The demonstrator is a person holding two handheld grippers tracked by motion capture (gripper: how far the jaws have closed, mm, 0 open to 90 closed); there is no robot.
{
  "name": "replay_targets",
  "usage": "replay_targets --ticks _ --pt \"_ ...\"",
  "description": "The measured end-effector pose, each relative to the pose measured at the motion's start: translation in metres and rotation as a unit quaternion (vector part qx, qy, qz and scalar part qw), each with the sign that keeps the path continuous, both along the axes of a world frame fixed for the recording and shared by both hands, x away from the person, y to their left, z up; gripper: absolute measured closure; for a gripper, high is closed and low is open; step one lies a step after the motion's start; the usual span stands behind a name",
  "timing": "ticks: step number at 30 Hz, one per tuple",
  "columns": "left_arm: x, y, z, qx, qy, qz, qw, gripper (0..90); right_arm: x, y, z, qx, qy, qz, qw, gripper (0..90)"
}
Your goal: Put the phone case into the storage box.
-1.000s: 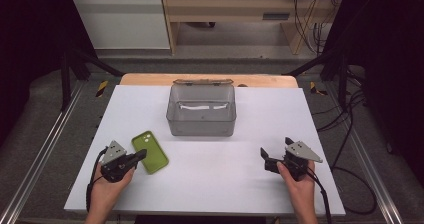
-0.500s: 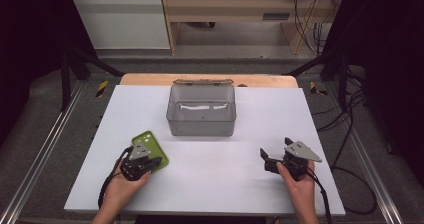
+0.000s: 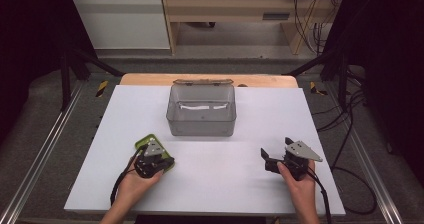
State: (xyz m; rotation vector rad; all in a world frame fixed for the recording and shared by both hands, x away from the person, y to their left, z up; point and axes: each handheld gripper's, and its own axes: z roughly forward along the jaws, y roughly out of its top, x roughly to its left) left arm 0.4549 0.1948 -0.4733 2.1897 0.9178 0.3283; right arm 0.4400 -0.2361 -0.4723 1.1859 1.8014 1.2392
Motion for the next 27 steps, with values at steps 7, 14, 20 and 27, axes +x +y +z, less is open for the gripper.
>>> replay_targets --ticks 7,14,20,27 --pt "-0.001 -0.029 -0.001 -0.005 0.000 -0.010 0.9999 90.0 0.000 -0.001 0.001 0.004 0.002 -0.004 1.0000 4.2" --pt "-0.005 -0.062 -0.002 -0.013 0.001 -0.027 0.9996 90.0 0.000 -0.002 0.001 0.006 0.003 -0.008 0.9999 4.2" --pt "-0.009 -0.086 -0.003 -0.021 0.003 -0.040 0.9990 90.0 0.000 -0.003 0.001 0.005 0.002 -0.013 0.9999 4.2" --pt "-0.013 -0.110 -0.003 -0.021 0.004 -0.059 0.9980 90.0 -0.001 -0.005 0.002 0.005 0.003 -0.017 0.9998 4.2"
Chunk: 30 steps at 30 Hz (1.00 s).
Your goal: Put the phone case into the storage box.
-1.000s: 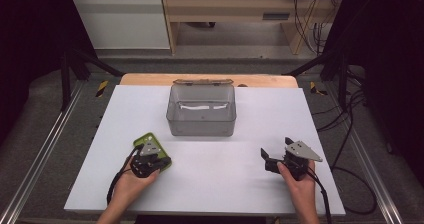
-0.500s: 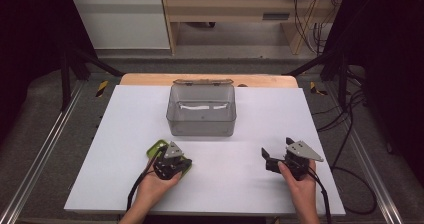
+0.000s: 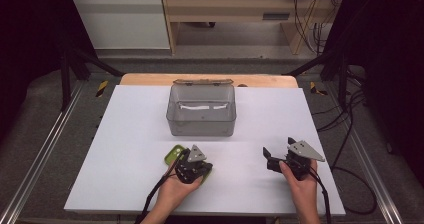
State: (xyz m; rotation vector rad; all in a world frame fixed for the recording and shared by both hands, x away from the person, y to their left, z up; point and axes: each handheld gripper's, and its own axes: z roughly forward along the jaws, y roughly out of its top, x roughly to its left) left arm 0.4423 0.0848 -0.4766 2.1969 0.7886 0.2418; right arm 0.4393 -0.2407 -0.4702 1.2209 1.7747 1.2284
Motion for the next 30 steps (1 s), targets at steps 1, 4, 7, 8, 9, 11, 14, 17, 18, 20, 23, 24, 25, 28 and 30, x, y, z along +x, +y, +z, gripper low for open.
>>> replay_targets --ticks 1,4,7,8,9,11,14,17,18,20,23,24,25,28,30 --pt "-0.002 -0.007 0.000 0.002 0.000 -0.009 1.0000 90.0 0.000 0.000 0.000 0.000 -0.001 -0.001 1.0000 4.2" --pt "-0.004 -0.018 0.000 0.001 0.000 -0.016 0.9999 90.0 0.000 -0.001 0.000 0.000 -0.001 -0.002 1.0000 4.2" --pt "-0.006 -0.025 -0.001 -0.003 0.000 -0.021 0.9998 90.0 0.000 0.000 0.000 -0.001 0.000 -0.001 1.0000 4.2" --pt "-0.007 -0.027 -0.001 -0.005 -0.001 -0.022 0.9997 90.0 0.000 0.000 0.000 -0.001 -0.001 0.000 1.0000 4.2" --pt "-0.008 -0.028 -0.001 -0.004 -0.001 -0.023 0.9997 90.0 0.000 0.000 0.000 -0.002 -0.001 0.001 1.0000 4.1" --pt "-0.008 -0.028 -0.001 -0.003 -0.001 -0.026 0.9997 90.0 0.000 0.000 0.000 -0.002 -0.002 0.001 1.0000 4.1" --pt "-0.011 -0.021 0.003 -0.025 -0.021 -0.014 0.9994 90.0 -0.001 -0.001 0.001 -0.006 -0.002 0.001 1.0000 4.0" --pt "-0.013 -0.005 0.009 -0.037 -0.047 0.002 0.9982 90.0 -0.002 -0.001 0.001 -0.005 -0.005 0.003 1.0000 3.9" --pt "-0.014 0.003 0.010 -0.040 -0.055 0.011 0.9976 90.0 -0.002 -0.001 0.002 -0.006 -0.006 0.003 1.0000 3.9" --pt "-0.015 0.012 0.012 -0.044 -0.064 0.019 0.9968 90.0 -0.002 -0.001 0.002 -0.005 -0.006 0.003 1.0000 3.9" --pt "-0.017 0.056 0.017 -0.064 -0.090 0.070 0.9915 90.0 -0.004 0.000 0.004 0.001 -0.009 0.008 0.9999 3.9" --pt "-0.017 0.056 0.017 -0.064 -0.090 0.070 0.9915 90.0 -0.004 0.000 0.004 0.001 -0.009 0.008 0.9999 3.9" --pt "-0.020 0.081 0.019 -0.067 -0.108 0.097 0.9872 90.0 -0.005 0.001 0.006 -0.001 -0.013 0.009 0.9999 3.9" --pt "-0.022 0.109 0.022 -0.070 -0.125 0.126 0.9816 90.0 -0.007 0.002 0.009 0.005 -0.011 0.014 0.9998 3.9" --pt "-0.024 0.131 0.024 -0.066 -0.142 0.150 0.9762 90.0 -0.008 0.005 0.014 0.000 -0.016 0.018 0.9997 3.9"
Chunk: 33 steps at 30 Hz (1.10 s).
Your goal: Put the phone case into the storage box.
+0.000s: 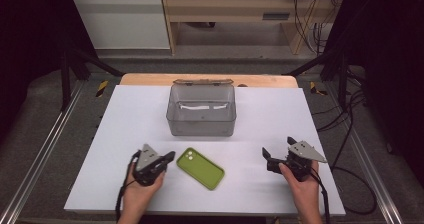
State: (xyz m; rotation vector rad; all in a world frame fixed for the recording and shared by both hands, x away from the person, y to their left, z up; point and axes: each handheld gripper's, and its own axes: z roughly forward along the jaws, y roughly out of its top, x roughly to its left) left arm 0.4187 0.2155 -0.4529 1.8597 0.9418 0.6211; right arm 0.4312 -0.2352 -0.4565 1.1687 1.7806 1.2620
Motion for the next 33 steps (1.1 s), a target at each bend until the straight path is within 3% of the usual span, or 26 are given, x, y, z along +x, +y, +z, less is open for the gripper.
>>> replay_targets --ticks 1,3,8,14,15,22,25,26,29,30,32,33 --pt "0.000 0.018 0.002 0.001 -0.011 0.022 0.9997 90.0 -0.002 0.005 0.005 -0.002 -0.007 0.010 0.9999 3.7" --pt "0.001 0.025 0.003 -0.003 -0.014 0.030 0.9994 90.0 -0.003 0.008 0.008 -0.001 -0.010 0.017 0.9998 3.8" --pt "0.003 0.049 0.004 -0.001 -0.034 0.058 0.9977 90.0 -0.009 0.035 0.017 -0.040 0.003 0.060 0.9974 5.5" --pt "0.005 0.060 0.001 -0.016 -0.041 0.078 0.9960 84.1 -0.012 0.057 0.022 -0.054 0.018 0.101 0.9932 7.3" --pt "0.005 0.063 0.000 -0.021 -0.045 0.084 0.9952 78.0 -0.013 0.065 0.025 -0.060 0.023 0.116 0.9912 7.3" --pt "0.007 0.067 -0.002 -0.038 -0.065 0.097 0.9925 45.5 -0.016 0.091 0.035 -0.074 0.029 0.142 0.9867 7.4" --pt "0.007 0.068 -0.002 -0.045 -0.068 0.100 0.9917 39.2 -0.016 0.097 0.036 -0.073 0.030 0.146 0.9861 7.8" --pt "0.008 0.068 -0.002 -0.050 -0.072 0.102 0.9909 32.0 -0.016 0.101 0.037 -0.069 0.038 0.152 0.9852 8.0" --pt "0.009 0.069 -0.003 -0.058 -0.076 0.102 0.9901 26.4 -0.016 0.104 0.037 -0.065 0.049 0.159 0.9840 8.8" --pt "0.010 0.070 -0.003 -0.065 -0.071 0.105 0.9898 19.5 -0.015 0.107 0.035 -0.066 0.061 0.165 0.9822 8.9" --pt "0.011 0.070 -0.004 -0.069 -0.069 0.105 0.9896 12.7 -0.015 0.109 0.035 -0.066 0.065 0.169 0.9813 9.0" --pt "0.012 0.070 -0.005 -0.072 -0.068 0.105 0.9895 10.0 -0.014 0.113 0.033 -0.070 0.073 0.175 0.9793 9.2"
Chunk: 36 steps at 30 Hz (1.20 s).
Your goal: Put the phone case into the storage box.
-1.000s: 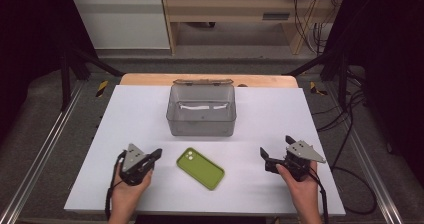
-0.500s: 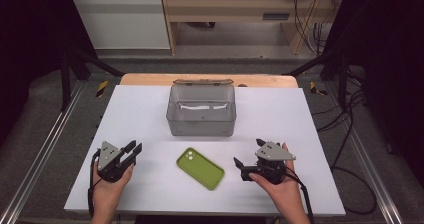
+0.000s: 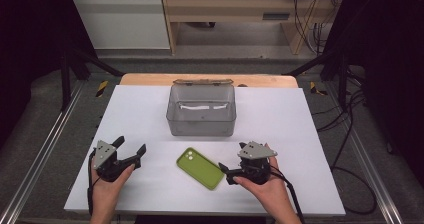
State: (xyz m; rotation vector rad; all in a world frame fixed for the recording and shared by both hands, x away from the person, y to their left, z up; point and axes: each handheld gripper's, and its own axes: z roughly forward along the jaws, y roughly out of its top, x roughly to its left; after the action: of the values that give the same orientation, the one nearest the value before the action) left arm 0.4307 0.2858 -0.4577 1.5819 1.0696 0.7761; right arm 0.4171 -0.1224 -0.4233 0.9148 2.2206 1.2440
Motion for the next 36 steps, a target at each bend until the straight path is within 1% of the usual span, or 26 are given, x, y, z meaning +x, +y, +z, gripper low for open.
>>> replay_targets --ticks 2,3,6,7,10,13,14,17,20,24,29,33,36 --pt "0.000 0.001 0.000 0.001 0.000 0.001 1.0000 6.7 0.000 0.002 -0.001 -0.001 0.004 0.003 1.0000 9.2" --pt "0.001 0.000 -0.001 -0.004 0.001 -0.004 1.0000 5.7 0.001 0.006 -0.002 -0.002 0.012 0.007 0.9999 9.2" --pt "0.001 0.000 -0.001 -0.005 0.000 -0.005 1.0000 3.4 0.001 0.010 -0.003 -0.002 0.018 0.014 0.9997 9.2" --pt "0.001 0.000 -0.001 -0.005 0.000 -0.007 1.0000 3.4 0.001 0.010 -0.003 -0.002 0.018 0.014 0.9997 9.2" --pt "0.001 -0.001 -0.002 -0.006 0.001 -0.012 0.9999 2.9 0.000 0.017 -0.005 -0.004 0.028 0.024 0.9993 9.2" --pt "0.001 -0.001 -0.002 -0.007 0.001 -0.012 0.9999 2.8 0.000 0.021 -0.007 -0.004 0.033 0.030 0.9990 9.2" --pt "0.001 -0.001 -0.002 -0.007 0.001 -0.012 0.9999 2.8 -0.001 0.025 -0.009 -0.005 0.040 0.034 0.9986 9.2" --pt "0.001 -0.001 -0.002 -0.009 0.000 -0.013 0.9999 2.8 -0.002 0.028 -0.013 -0.008 0.044 0.039 0.9982 9.2" --pt "0.001 -0.001 -0.002 -0.010 0.001 -0.013 0.9999 2.8 -0.003 0.033 -0.019 -0.013 0.056 0.046 0.9973 10.0" --pt "0.001 -0.001 -0.002 -0.009 0.001 -0.014 0.9999 2.8 -0.004 0.037 -0.023 -0.015 0.062 0.047 0.9969 11.2" --pt "0.001 -0.003 -0.002 -0.006 0.001 -0.016 0.9998 2.8 -0.006 0.043 -0.029 -0.021 0.070 0.059 0.9956 15.2" --pt "0.001 -0.003 -0.002 -0.007 0.001 -0.015 0.9999 2.8 -0.010 0.047 -0.033 -0.021 0.072 0.071 0.9946 25.6" --pt "0.000 -0.002 -0.002 -0.010 -0.001 -0.013 0.9999 2.6 -0.014 0.049 -0.038 -0.019 0.079 0.077 0.9937 33.2"
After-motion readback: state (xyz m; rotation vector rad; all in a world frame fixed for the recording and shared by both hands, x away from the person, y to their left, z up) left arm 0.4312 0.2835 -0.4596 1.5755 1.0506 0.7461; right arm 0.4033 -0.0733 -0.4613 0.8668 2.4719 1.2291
